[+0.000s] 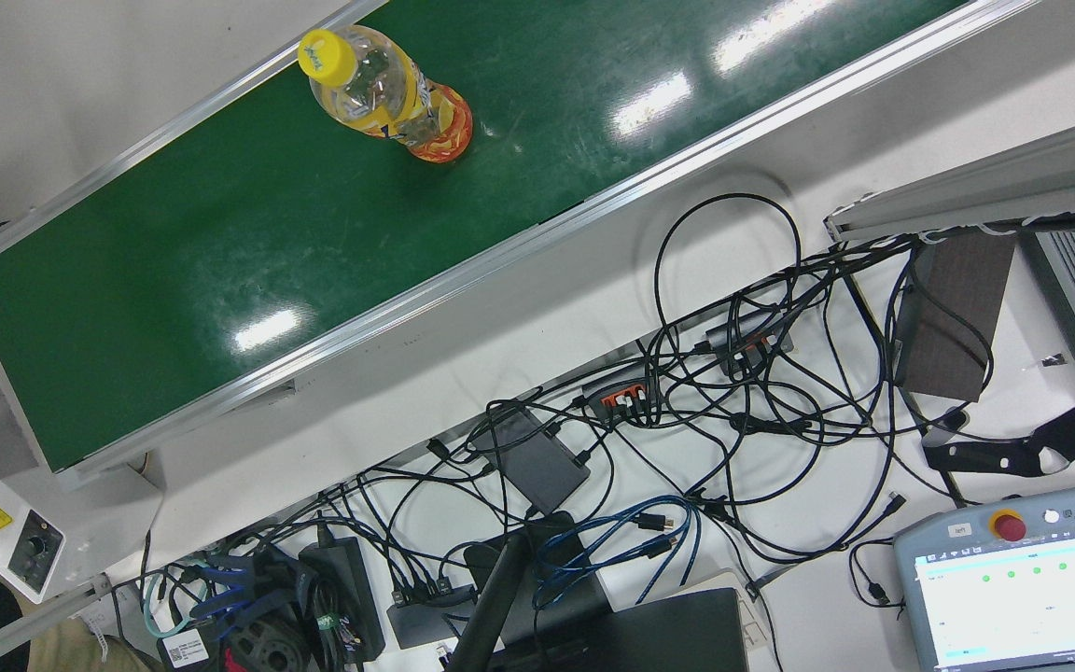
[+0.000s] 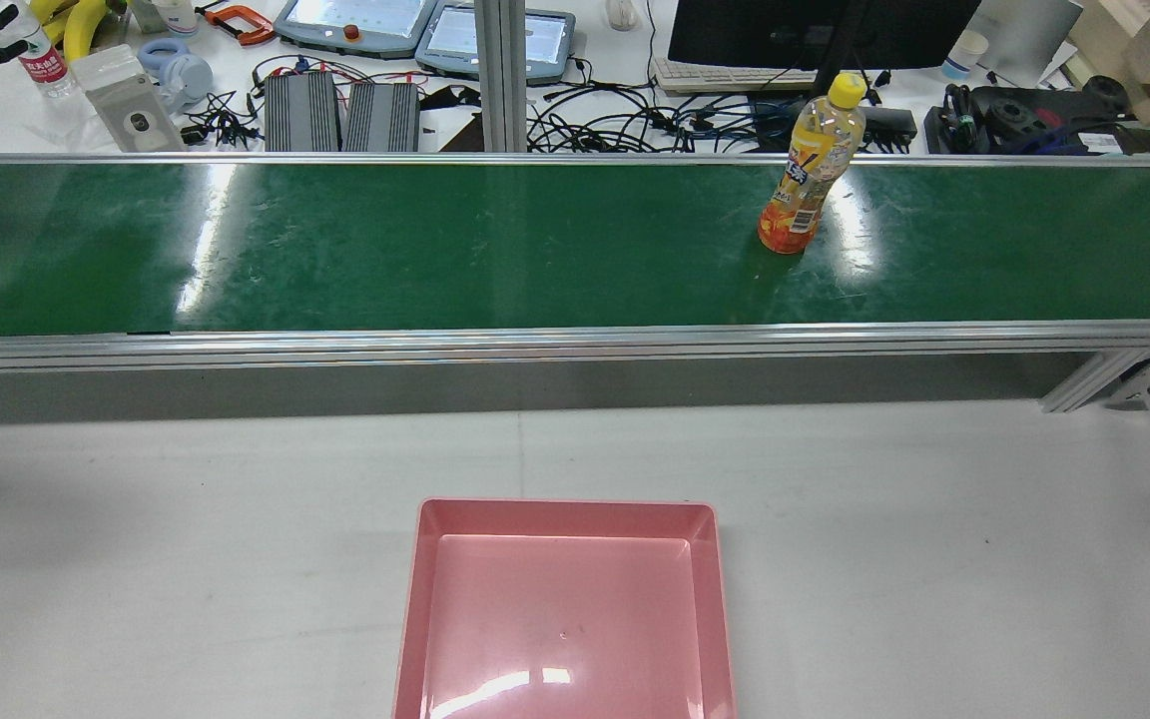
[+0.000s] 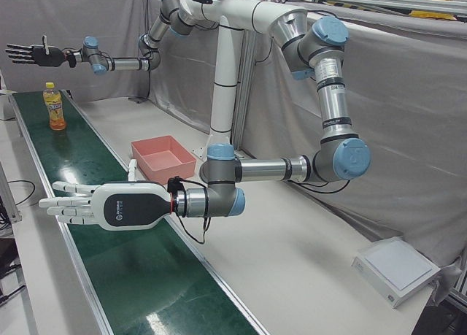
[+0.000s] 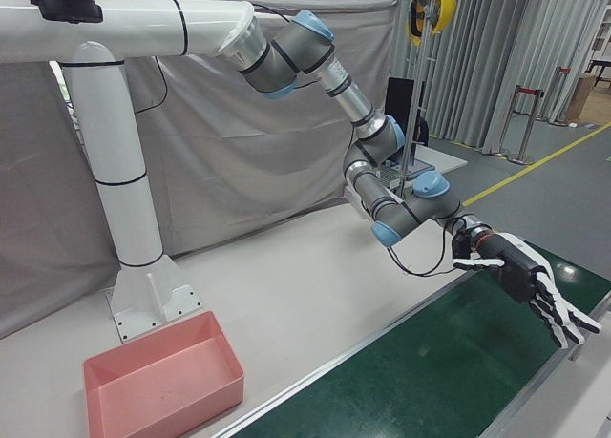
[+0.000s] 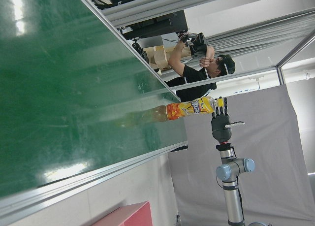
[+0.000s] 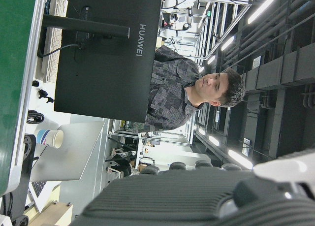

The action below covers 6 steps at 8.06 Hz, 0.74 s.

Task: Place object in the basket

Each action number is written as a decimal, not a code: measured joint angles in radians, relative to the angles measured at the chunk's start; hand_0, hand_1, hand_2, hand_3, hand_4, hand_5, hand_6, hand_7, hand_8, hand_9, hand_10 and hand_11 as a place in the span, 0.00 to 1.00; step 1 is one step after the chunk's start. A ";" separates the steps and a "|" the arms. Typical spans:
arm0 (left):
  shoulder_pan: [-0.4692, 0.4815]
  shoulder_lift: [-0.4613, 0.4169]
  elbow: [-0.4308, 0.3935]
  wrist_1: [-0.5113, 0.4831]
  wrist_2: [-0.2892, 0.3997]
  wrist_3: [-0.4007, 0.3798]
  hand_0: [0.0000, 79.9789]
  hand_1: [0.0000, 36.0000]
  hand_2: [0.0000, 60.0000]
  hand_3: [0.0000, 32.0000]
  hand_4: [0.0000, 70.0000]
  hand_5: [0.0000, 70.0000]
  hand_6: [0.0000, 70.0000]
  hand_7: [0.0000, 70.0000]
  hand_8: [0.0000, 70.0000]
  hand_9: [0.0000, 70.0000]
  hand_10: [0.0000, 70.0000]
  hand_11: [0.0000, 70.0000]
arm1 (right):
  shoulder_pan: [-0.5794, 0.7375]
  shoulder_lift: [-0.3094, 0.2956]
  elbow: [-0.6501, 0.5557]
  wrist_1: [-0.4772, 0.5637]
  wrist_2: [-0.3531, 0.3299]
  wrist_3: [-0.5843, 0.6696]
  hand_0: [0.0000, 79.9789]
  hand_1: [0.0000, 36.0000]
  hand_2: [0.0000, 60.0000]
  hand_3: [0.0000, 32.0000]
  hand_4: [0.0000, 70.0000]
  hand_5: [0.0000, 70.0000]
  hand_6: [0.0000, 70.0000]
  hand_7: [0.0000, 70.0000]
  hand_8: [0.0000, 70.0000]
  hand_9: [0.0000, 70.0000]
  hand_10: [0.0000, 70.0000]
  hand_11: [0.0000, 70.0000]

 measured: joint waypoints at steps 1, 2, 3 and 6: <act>0.000 -0.002 0.000 0.003 0.000 0.001 0.62 0.17 0.00 0.00 0.25 0.16 0.00 0.00 0.07 0.12 0.11 0.18 | 0.000 0.000 0.000 0.000 0.000 0.000 0.00 0.00 0.00 0.00 0.00 0.00 0.00 0.00 0.00 0.00 0.00 0.00; 0.007 -0.003 0.000 0.006 0.000 0.003 0.62 0.17 0.00 0.00 0.25 0.16 0.00 0.00 0.07 0.13 0.12 0.18 | 0.000 0.000 0.000 0.000 0.000 0.000 0.00 0.00 0.00 0.00 0.00 0.00 0.00 0.00 0.00 0.00 0.00 0.00; 0.014 -0.008 0.000 0.012 0.000 0.005 0.62 0.17 0.00 0.00 0.25 0.16 0.00 0.00 0.07 0.12 0.12 0.18 | 0.000 0.000 0.000 0.000 0.000 0.000 0.00 0.00 0.00 0.00 0.00 0.00 0.00 0.00 0.00 0.00 0.00 0.00; 0.020 -0.017 0.000 0.023 0.000 0.009 0.62 0.16 0.00 0.00 0.24 0.14 0.00 0.00 0.06 0.12 0.12 0.18 | 0.000 0.000 0.001 0.000 0.000 0.000 0.00 0.00 0.00 0.00 0.00 0.00 0.00 0.00 0.00 0.00 0.00 0.00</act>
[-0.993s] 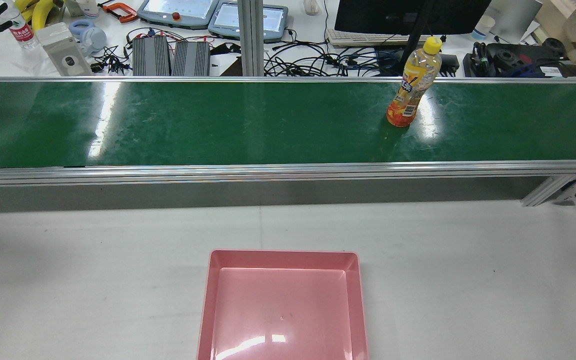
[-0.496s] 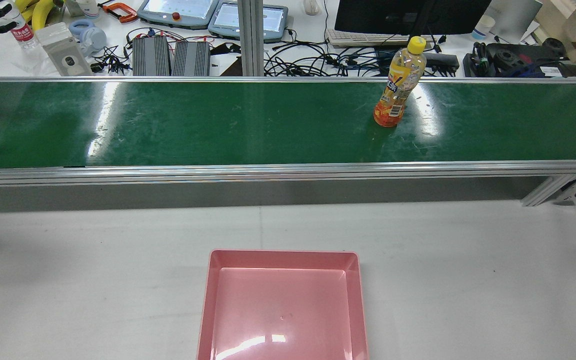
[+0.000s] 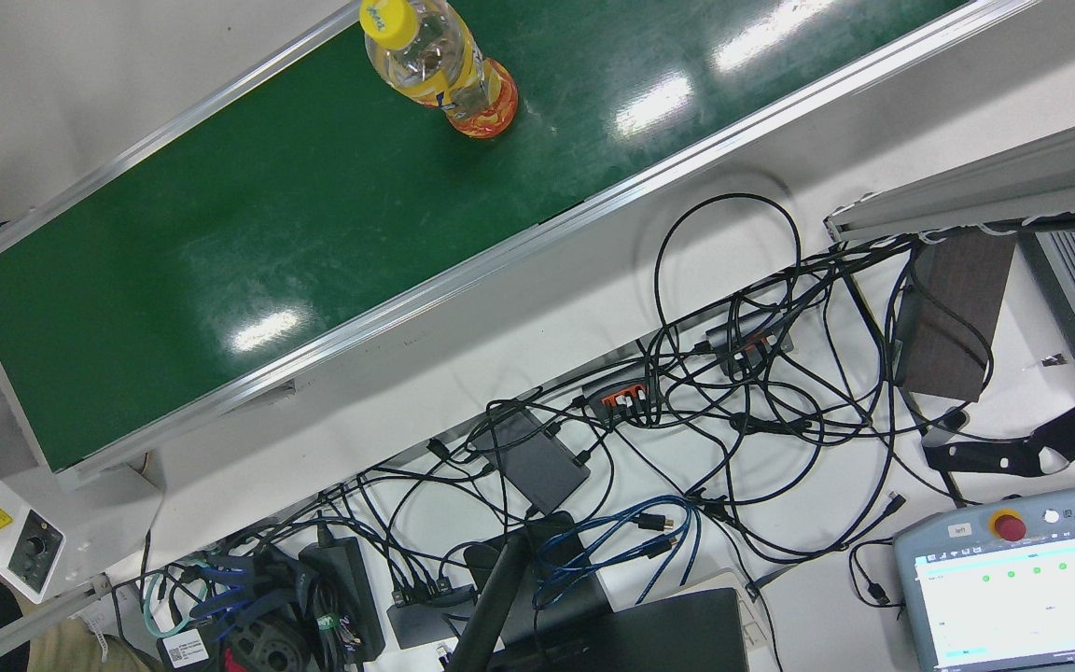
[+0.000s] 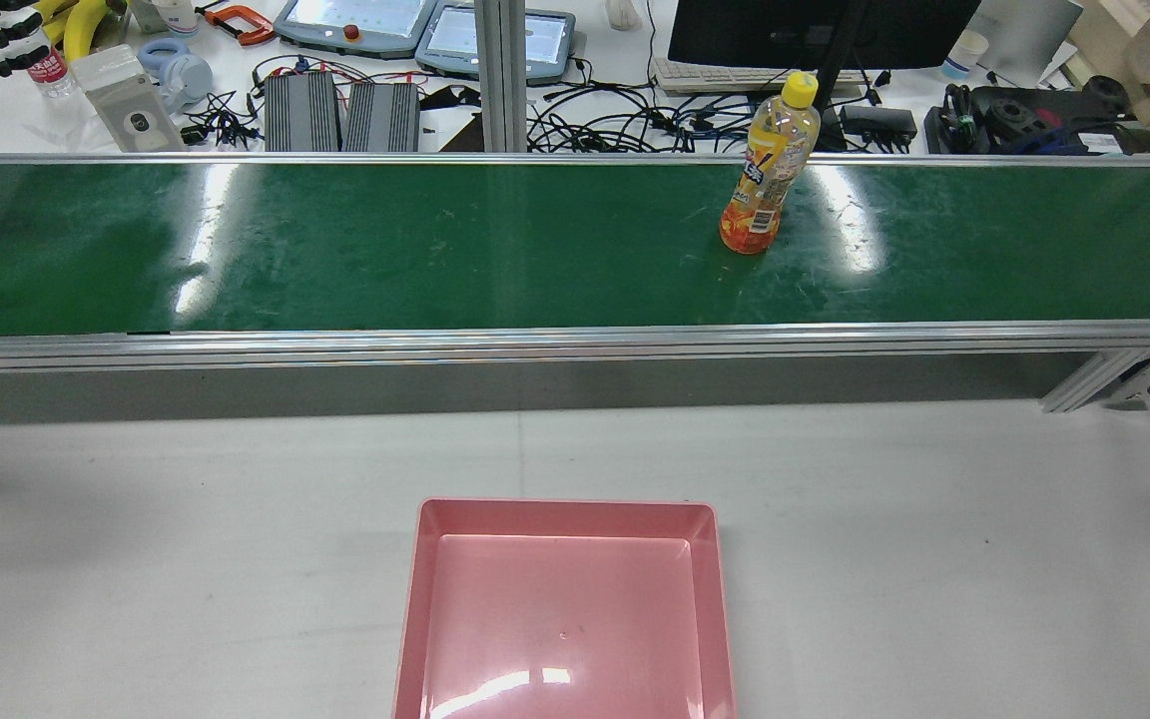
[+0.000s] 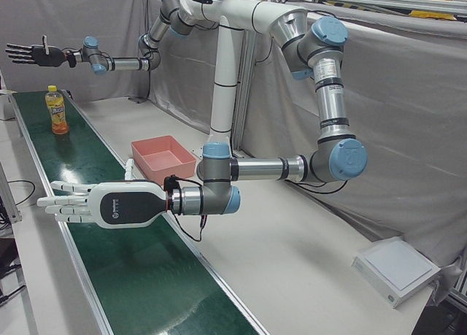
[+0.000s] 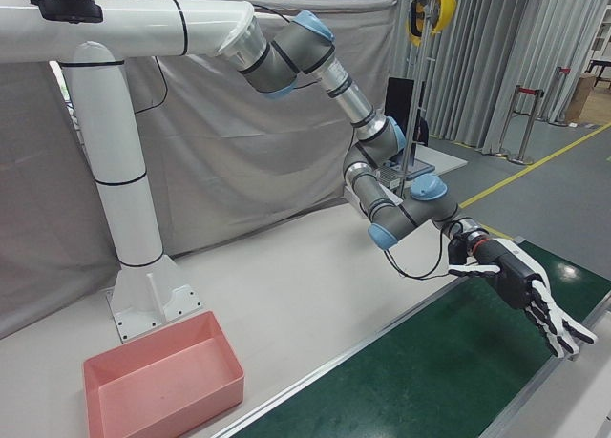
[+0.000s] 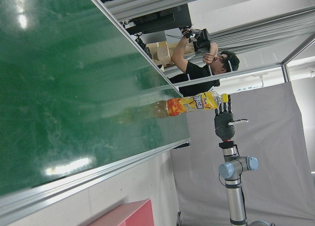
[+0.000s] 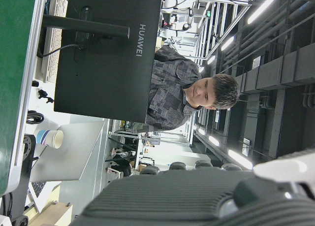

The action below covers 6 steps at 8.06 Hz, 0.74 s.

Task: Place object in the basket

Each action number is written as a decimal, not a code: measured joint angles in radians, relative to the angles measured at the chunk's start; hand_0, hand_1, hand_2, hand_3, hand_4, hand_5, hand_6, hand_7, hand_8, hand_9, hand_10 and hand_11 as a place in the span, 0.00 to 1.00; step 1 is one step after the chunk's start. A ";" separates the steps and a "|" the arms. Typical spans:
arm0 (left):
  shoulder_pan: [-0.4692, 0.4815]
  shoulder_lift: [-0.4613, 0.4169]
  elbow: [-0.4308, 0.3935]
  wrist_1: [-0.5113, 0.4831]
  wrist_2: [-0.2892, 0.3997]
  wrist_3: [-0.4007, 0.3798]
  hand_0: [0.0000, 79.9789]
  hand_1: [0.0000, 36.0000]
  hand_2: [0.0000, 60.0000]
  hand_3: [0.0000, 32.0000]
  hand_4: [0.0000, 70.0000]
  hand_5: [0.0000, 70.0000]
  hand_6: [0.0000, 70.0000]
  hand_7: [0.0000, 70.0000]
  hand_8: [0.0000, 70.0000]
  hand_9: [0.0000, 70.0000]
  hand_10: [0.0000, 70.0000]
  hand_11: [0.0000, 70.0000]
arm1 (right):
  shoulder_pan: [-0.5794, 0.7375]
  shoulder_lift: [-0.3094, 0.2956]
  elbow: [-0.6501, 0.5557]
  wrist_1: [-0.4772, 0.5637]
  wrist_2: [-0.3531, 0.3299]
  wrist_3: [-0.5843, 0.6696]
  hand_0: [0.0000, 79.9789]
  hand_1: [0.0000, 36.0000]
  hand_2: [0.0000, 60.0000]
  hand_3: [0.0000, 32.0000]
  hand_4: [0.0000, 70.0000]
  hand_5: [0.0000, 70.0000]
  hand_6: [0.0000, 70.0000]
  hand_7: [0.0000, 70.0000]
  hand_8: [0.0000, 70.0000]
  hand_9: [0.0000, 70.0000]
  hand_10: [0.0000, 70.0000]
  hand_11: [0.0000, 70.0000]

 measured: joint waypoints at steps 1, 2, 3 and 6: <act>0.000 0.000 0.000 0.001 0.000 0.000 0.62 0.17 0.00 0.00 0.25 0.15 0.00 0.00 0.07 0.12 0.11 0.18 | 0.000 0.000 0.000 0.000 0.000 0.000 0.00 0.00 0.00 0.00 0.00 0.00 0.00 0.00 0.00 0.00 0.00 0.00; 0.000 -0.001 0.000 0.001 0.000 0.000 0.62 0.16 0.00 0.00 0.25 0.14 0.00 0.00 0.06 0.12 0.11 0.18 | 0.000 0.000 0.001 0.000 0.000 0.000 0.00 0.00 0.00 0.00 0.00 0.00 0.00 0.00 0.00 0.00 0.00 0.00; 0.000 -0.001 0.000 0.001 0.000 0.000 0.62 0.16 0.00 0.00 0.25 0.14 0.00 0.00 0.06 0.12 0.11 0.17 | 0.000 0.000 0.001 0.000 0.000 0.000 0.00 0.00 0.00 0.00 0.00 0.00 0.00 0.00 0.00 0.00 0.00 0.00; 0.000 -0.002 0.000 0.001 0.000 0.001 0.62 0.18 0.00 0.00 0.24 0.14 0.00 0.00 0.06 0.12 0.12 0.19 | 0.000 0.000 0.001 0.000 0.000 0.000 0.00 0.00 0.00 0.00 0.00 0.00 0.00 0.00 0.00 0.00 0.00 0.00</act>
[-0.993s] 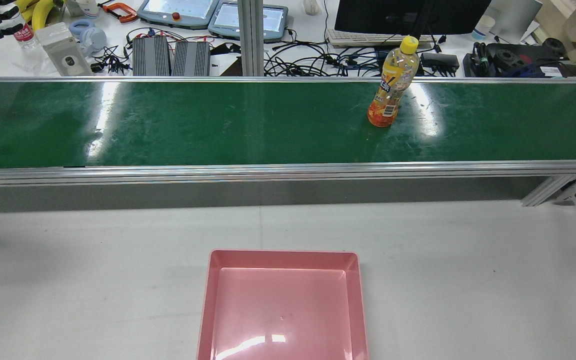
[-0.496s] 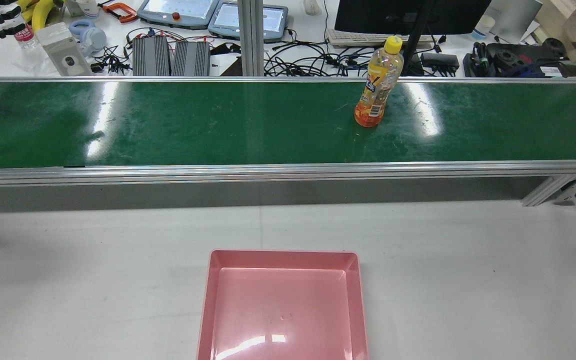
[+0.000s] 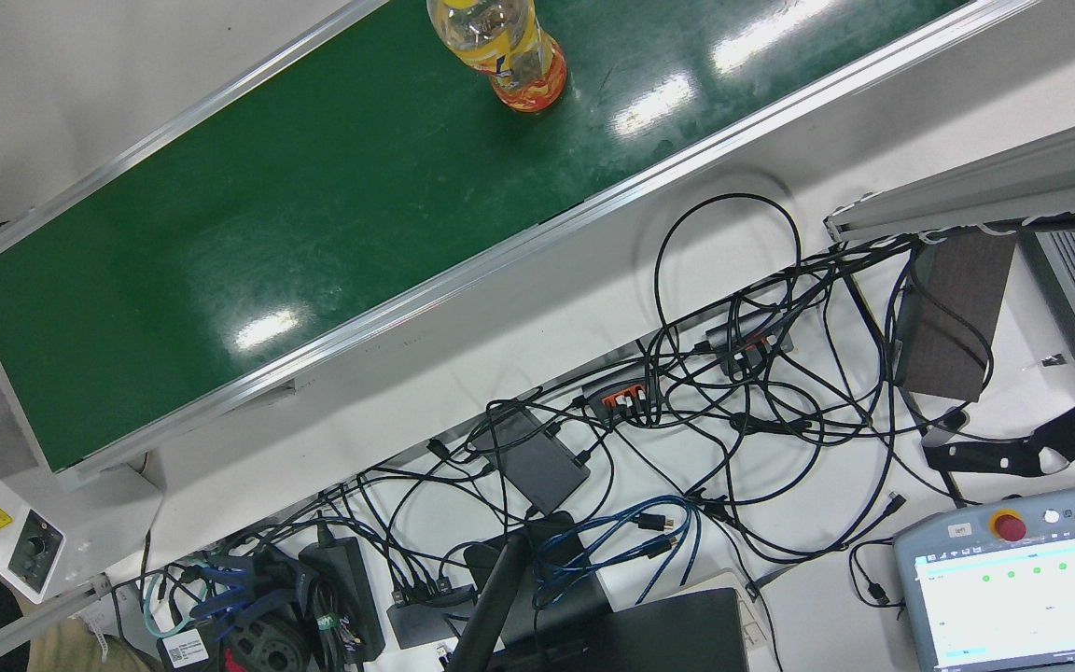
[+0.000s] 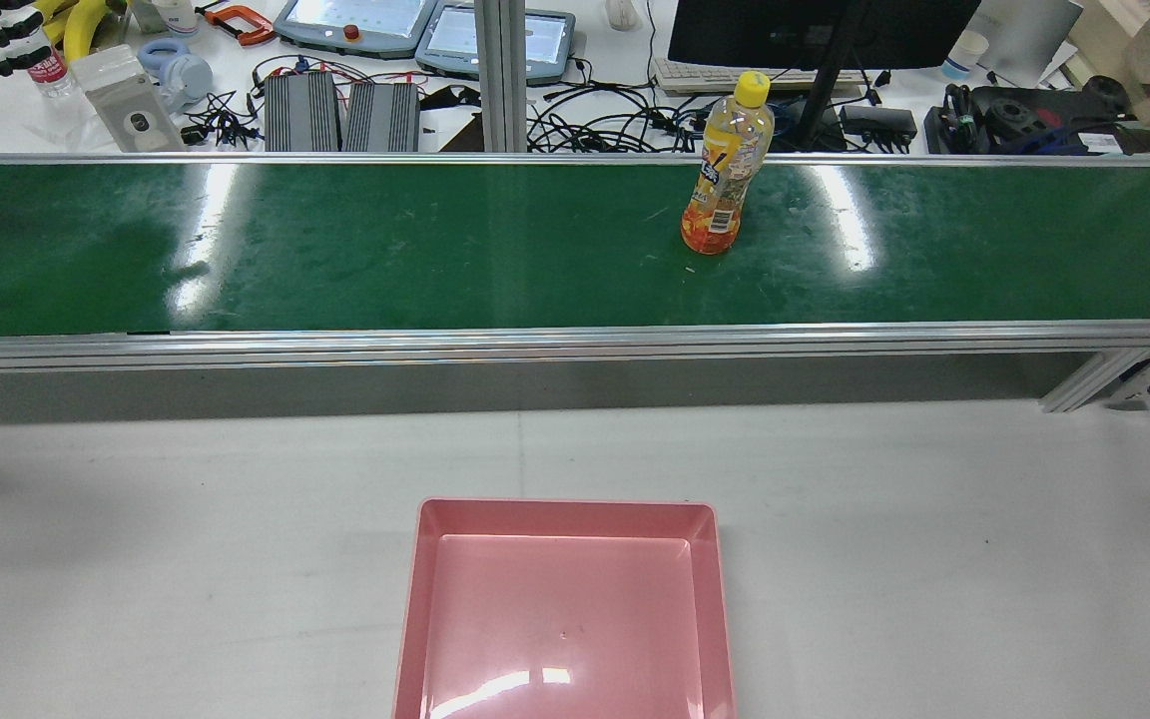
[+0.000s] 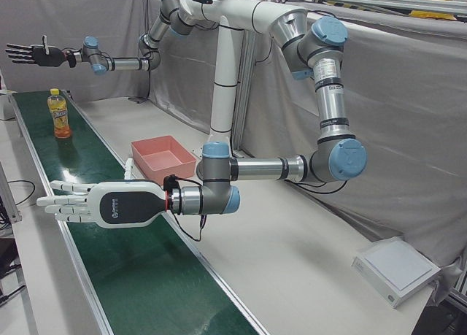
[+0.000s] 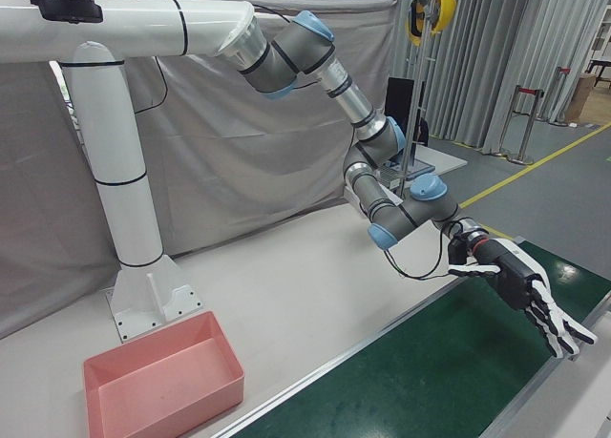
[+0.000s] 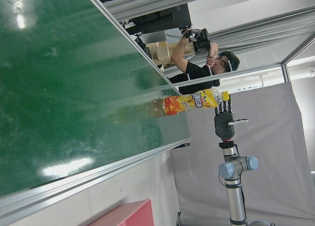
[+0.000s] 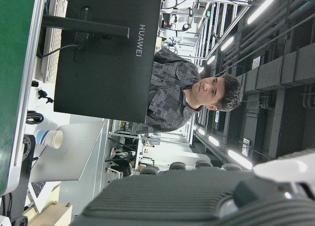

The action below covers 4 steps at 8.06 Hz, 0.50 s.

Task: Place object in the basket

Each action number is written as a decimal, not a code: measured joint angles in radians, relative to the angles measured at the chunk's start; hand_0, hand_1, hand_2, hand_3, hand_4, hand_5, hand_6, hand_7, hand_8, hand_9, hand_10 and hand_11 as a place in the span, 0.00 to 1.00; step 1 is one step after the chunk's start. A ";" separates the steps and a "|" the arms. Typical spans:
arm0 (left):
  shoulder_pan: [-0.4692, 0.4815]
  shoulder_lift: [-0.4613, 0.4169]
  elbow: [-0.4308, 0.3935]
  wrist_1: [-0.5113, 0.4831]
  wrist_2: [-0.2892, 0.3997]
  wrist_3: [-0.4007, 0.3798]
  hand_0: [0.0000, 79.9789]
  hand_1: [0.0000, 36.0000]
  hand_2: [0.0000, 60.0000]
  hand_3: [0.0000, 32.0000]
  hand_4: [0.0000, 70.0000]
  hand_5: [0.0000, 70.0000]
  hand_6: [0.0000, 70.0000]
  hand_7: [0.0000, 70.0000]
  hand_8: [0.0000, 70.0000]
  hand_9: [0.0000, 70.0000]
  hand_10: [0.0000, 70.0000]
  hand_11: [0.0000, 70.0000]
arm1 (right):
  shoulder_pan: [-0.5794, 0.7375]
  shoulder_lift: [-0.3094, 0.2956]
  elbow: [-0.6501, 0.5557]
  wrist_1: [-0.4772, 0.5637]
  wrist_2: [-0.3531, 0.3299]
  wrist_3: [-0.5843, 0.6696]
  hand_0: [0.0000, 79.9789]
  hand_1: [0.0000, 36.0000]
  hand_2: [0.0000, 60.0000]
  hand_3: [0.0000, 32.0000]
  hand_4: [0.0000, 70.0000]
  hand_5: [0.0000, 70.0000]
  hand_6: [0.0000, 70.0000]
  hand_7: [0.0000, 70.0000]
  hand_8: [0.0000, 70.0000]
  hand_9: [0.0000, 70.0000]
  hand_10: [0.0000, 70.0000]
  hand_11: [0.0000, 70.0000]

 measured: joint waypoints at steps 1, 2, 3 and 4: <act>0.000 -0.002 0.000 -0.001 0.000 0.000 0.62 0.18 0.00 0.00 0.24 0.14 0.00 0.00 0.06 0.12 0.12 0.19 | 0.000 0.000 0.000 0.000 0.000 0.000 0.00 0.00 0.00 0.00 0.00 0.00 0.00 0.00 0.00 0.00 0.00 0.00; 0.000 -0.003 0.001 -0.001 0.000 0.000 0.62 0.17 0.00 0.00 0.24 0.14 0.00 0.00 0.06 0.12 0.12 0.18 | 0.000 0.000 0.000 0.000 0.000 0.000 0.00 0.00 0.00 0.00 0.00 0.00 0.00 0.00 0.00 0.00 0.00 0.00; 0.004 -0.003 0.003 -0.001 0.000 0.000 0.62 0.17 0.00 0.00 0.24 0.14 0.00 0.00 0.06 0.12 0.11 0.18 | 0.000 0.000 0.000 0.000 0.000 0.000 0.00 0.00 0.00 0.00 0.00 0.00 0.00 0.00 0.00 0.00 0.00 0.00; 0.007 -0.004 0.006 -0.001 0.000 0.000 0.62 0.17 0.00 0.00 0.24 0.14 0.00 0.00 0.06 0.12 0.12 0.18 | 0.000 0.000 0.000 0.000 0.000 0.000 0.00 0.00 0.00 0.00 0.00 0.00 0.00 0.00 0.00 0.00 0.00 0.00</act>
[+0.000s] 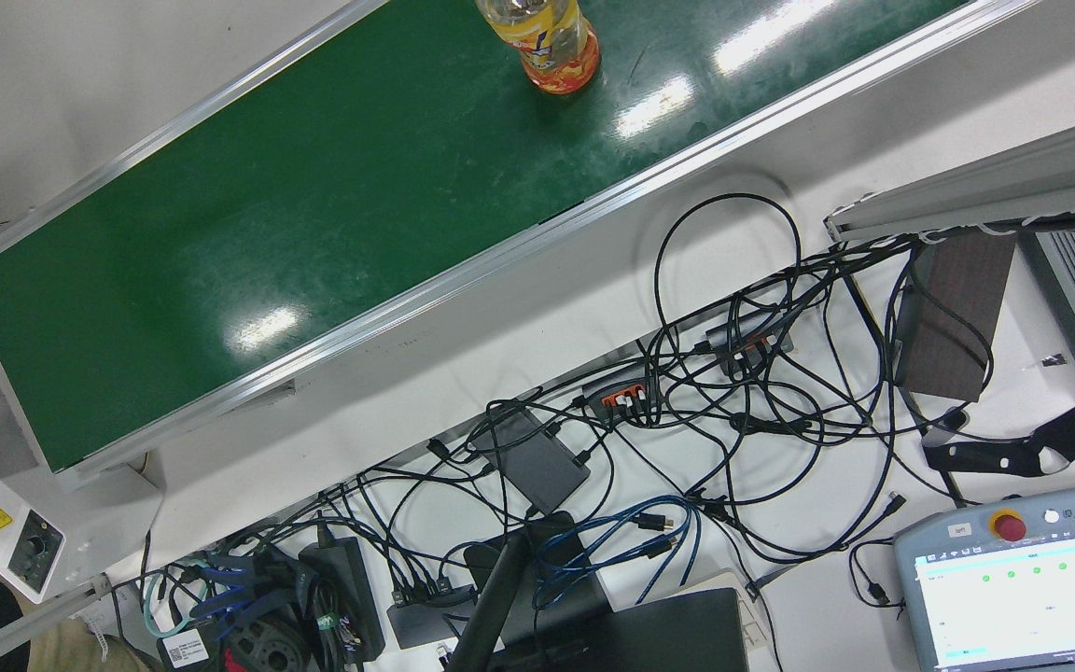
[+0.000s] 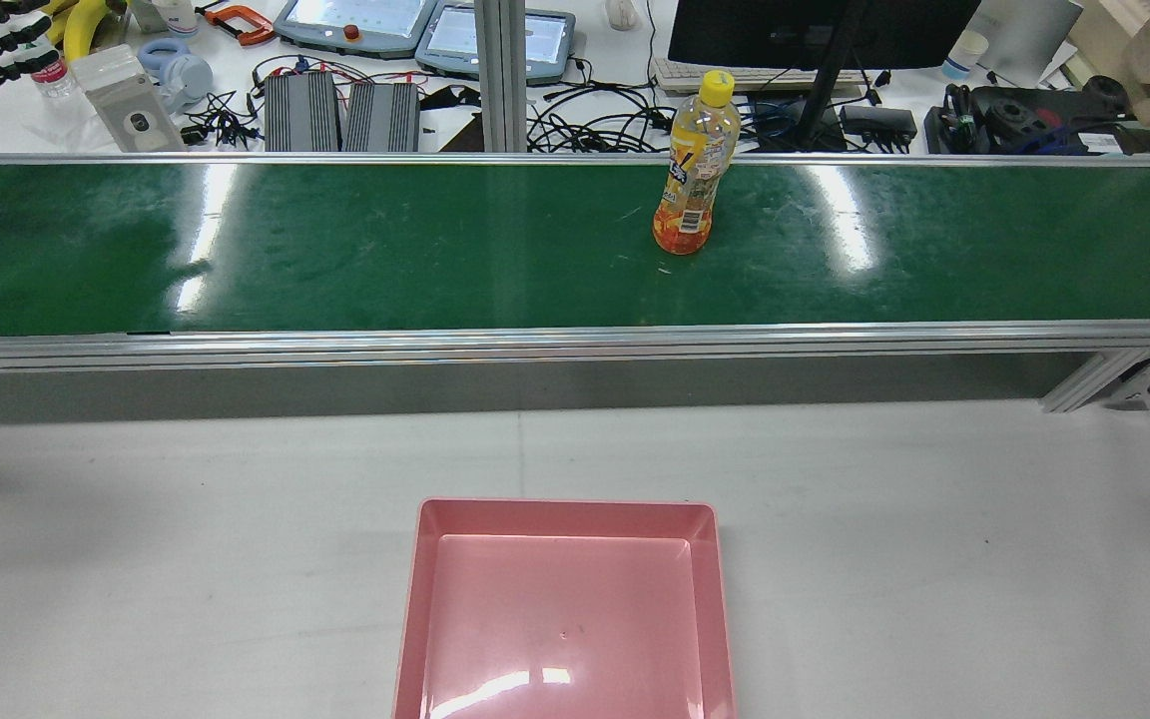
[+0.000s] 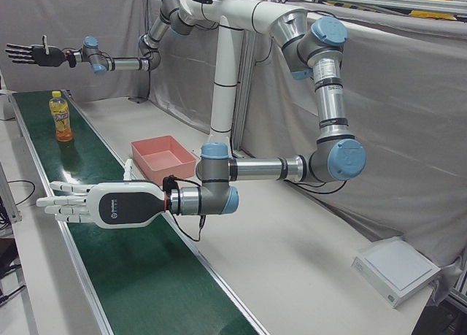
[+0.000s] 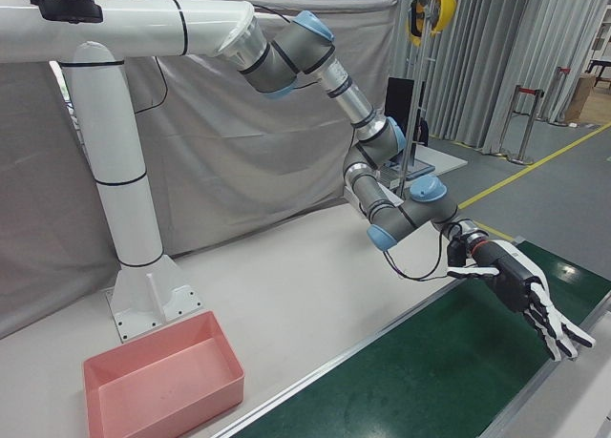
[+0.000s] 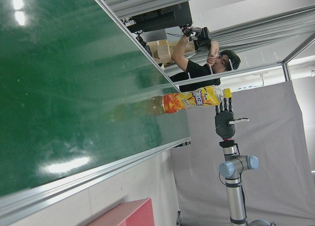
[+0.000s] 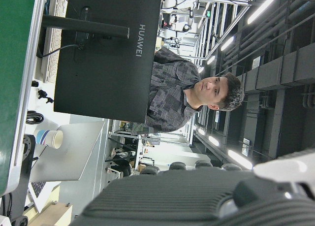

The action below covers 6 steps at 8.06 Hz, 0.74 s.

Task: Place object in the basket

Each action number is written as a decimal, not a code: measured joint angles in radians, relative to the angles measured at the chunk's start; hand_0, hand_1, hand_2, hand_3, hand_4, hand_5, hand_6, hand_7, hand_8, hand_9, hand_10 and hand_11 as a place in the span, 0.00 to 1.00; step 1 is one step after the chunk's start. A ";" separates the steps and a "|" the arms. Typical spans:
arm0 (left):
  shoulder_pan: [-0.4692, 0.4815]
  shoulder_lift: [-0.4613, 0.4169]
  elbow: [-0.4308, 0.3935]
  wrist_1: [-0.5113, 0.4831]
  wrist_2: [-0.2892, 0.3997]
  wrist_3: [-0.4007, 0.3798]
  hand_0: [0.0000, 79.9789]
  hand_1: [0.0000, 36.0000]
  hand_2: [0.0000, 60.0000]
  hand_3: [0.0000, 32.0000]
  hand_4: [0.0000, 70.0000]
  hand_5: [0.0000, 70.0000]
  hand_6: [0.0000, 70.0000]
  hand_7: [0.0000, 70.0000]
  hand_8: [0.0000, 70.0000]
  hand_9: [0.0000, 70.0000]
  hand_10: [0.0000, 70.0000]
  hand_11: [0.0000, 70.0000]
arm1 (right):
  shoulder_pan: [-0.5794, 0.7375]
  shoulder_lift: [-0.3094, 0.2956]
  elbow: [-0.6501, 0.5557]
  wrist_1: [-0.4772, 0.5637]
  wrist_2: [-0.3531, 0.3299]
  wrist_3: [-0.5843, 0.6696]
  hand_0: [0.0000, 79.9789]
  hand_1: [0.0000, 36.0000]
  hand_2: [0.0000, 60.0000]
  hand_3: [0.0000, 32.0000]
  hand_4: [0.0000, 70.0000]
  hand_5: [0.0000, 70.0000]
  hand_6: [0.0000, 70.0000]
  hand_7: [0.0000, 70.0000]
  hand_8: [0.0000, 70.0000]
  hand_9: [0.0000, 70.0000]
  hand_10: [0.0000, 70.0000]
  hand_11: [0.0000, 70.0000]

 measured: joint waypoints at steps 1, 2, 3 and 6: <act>0.002 -0.001 0.003 0.000 0.000 0.001 0.62 0.17 0.00 0.00 0.24 0.14 0.00 0.00 0.06 0.12 0.12 0.19 | 0.000 0.000 0.000 0.000 0.000 0.000 0.00 0.00 0.00 0.00 0.00 0.00 0.00 0.00 0.00 0.00 0.00 0.00; 0.003 -0.002 0.005 0.000 0.000 0.001 0.62 0.18 0.00 0.00 0.24 0.15 0.00 0.00 0.07 0.13 0.12 0.18 | 0.000 0.000 0.000 0.000 0.000 0.000 0.00 0.00 0.00 0.00 0.00 0.00 0.00 0.00 0.00 0.00 0.00 0.00; 0.003 -0.002 0.007 0.000 0.000 0.001 0.62 0.17 0.00 0.00 0.24 0.15 0.00 0.00 0.07 0.13 0.12 0.19 | 0.000 0.000 0.000 0.000 0.000 0.000 0.00 0.00 0.00 0.00 0.00 0.00 0.00 0.00 0.00 0.00 0.00 0.00; 0.004 -0.005 0.013 0.000 0.000 0.003 0.61 0.17 0.00 0.00 0.24 0.14 0.00 0.00 0.06 0.12 0.12 0.18 | 0.000 0.000 0.000 0.001 0.000 0.000 0.00 0.00 0.00 0.00 0.00 0.00 0.00 0.00 0.00 0.00 0.00 0.00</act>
